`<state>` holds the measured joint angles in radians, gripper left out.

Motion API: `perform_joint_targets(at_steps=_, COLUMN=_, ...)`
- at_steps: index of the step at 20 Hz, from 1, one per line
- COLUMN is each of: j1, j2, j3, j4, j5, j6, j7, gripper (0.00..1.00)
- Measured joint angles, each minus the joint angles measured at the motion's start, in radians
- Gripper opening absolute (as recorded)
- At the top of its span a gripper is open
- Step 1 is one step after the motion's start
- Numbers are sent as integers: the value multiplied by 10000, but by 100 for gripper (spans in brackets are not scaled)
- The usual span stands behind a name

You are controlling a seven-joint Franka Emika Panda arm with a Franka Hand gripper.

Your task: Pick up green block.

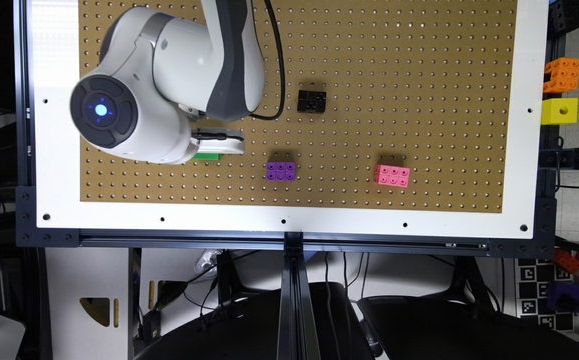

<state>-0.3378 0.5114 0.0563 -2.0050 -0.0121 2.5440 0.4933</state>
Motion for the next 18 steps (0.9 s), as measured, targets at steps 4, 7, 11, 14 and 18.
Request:
perform_joint_targets(at_steps=4, j1=0, j2=-206, j3=0, j4=-3, j5=0, j6=-208, j7=0, gripper=0)
perform_joint_targets(at_steps=7, j1=0, j2=-553, j3=0, j4=-3, j5=0, j6=-549, j7=0, gripper=0)
perform_joint_targets(at_steps=11, j1=1, j2=-1245, j3=1, j4=-8, j5=5, j6=-1260, j7=0, gripper=0)
perform_joint_targets(at_steps=14, j1=2, j2=-1563, j3=1, j4=-11, j5=6, j6=-1566, j7=0, gripper=0)
perform_joint_targets(at_steps=18, j1=2, j2=-1654, j3=1, j4=-13, j5=6, j6=-1657, j7=0, gripper=0)
